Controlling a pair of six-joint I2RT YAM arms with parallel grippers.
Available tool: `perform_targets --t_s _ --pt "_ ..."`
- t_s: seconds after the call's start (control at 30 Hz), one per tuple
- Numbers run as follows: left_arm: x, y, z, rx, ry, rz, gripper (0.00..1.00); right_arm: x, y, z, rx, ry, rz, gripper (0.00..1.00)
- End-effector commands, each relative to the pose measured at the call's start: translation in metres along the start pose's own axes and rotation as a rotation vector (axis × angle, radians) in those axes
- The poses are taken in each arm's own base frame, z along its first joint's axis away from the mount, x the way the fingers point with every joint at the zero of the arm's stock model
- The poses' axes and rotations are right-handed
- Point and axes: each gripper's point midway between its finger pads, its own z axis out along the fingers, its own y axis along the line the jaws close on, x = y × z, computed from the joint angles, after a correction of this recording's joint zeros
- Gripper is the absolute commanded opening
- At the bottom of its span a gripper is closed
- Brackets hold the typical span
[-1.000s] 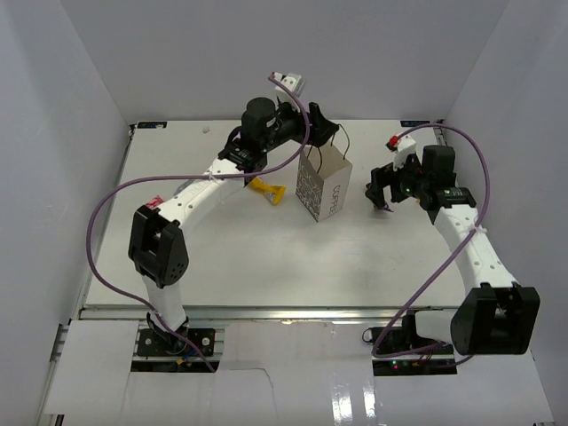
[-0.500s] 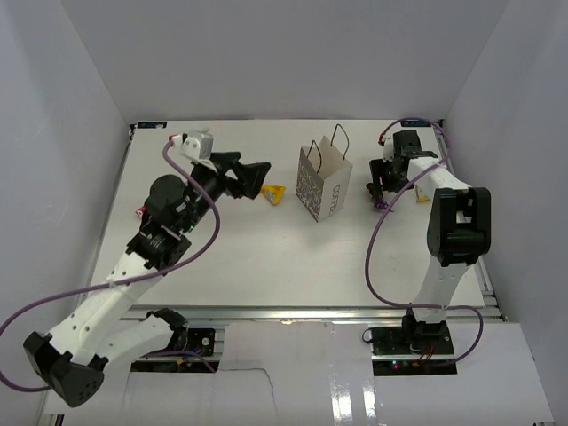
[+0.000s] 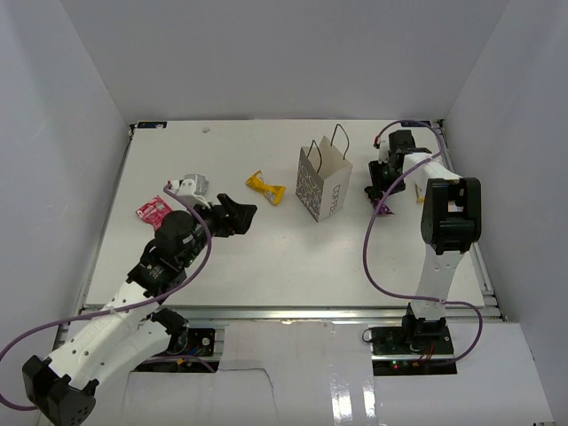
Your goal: Place the snacks into the paper bag
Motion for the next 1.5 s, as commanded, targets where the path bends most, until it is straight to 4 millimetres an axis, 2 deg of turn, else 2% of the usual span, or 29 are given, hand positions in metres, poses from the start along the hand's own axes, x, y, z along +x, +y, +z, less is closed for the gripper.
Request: perform_targets --t_s 0.0,0.3,0.43,0.5,0.53,0.73,0.77,0.83,0.9,0.97,1.0,1.03,1.1,1.13,1.2,1.3,1.33,1.37,1.47 --pt "0.008 0.005 0.003 -0.025 0.015 -0.061 0.98 0.011 0.014 0.004 -0.068 0.052 0.017 0.52" --pt "0.021 0.008 0.007 -0.030 0.050 -0.093 0.98 0.022 0.035 0.004 -0.209 0.073 0.029 0.24" --pt "0.023 0.010 0.006 -0.033 0.050 -0.102 0.98 0.011 0.034 -0.008 -0.268 0.014 0.001 0.08" --pt "0.025 0.011 0.006 -0.035 0.052 -0.109 0.98 -0.001 0.037 -0.020 -0.326 -0.043 -0.030 0.08" --pt "0.027 0.011 0.006 -0.036 0.053 -0.111 0.98 -0.005 0.027 -0.027 -0.340 -0.074 -0.021 0.08" --pt "0.029 0.013 0.007 -0.037 0.054 -0.114 0.98 -0.040 0.022 -0.087 -0.461 -0.322 -0.139 0.08" --pt "0.029 0.012 0.007 -0.036 0.053 -0.114 0.98 -0.046 0.023 -0.103 -0.460 -0.365 -0.168 0.08" --pt "0.030 0.013 0.008 -0.036 0.055 -0.111 0.98 -0.054 0.030 -0.122 -0.494 -0.432 -0.236 0.08" --pt "0.031 0.013 0.010 -0.036 0.059 -0.110 0.98 -0.066 0.039 -0.154 -0.509 -0.529 -0.311 0.08" --pt "0.032 0.013 0.010 -0.037 0.062 -0.112 0.98 -0.080 0.054 -0.205 -0.531 -0.668 -0.404 0.08" --pt "0.032 0.013 0.010 -0.036 0.063 -0.112 0.98 -0.083 0.058 -0.209 -0.553 -0.693 -0.420 0.08" --pt "0.032 0.013 0.010 -0.037 0.062 -0.112 0.98 -0.088 0.065 -0.238 -0.558 -0.761 -0.457 0.08" --pt "0.033 0.014 0.010 -0.039 0.065 -0.113 0.98 -0.100 0.081 -0.277 -0.597 -0.884 -0.528 0.08" --pt "0.033 0.014 0.010 -0.038 0.063 -0.115 0.98 -0.104 0.090 -0.305 -0.611 -0.933 -0.540 0.08" --pt "0.034 0.014 0.011 -0.036 0.063 -0.115 0.98 -0.111 0.109 -0.335 -0.665 -0.991 -0.588 0.08" --pt "0.034 0.013 0.011 -0.031 0.064 -0.117 0.98 -0.118 0.137 -0.364 -0.729 -1.034 -0.617 0.08" --pt "0.035 0.013 0.012 -0.032 0.071 -0.115 0.98 -0.119 0.147 -0.367 -0.744 -1.039 -0.628 0.08" --pt "0.035 0.012 0.012 -0.030 0.071 -0.116 0.98 -0.120 0.165 -0.372 -0.767 -1.045 -0.653 0.08" --pt "0.034 0.012 0.010 -0.031 0.072 -0.115 0.98 -0.129 0.191 -0.371 -0.742 -1.071 -0.674 0.08"
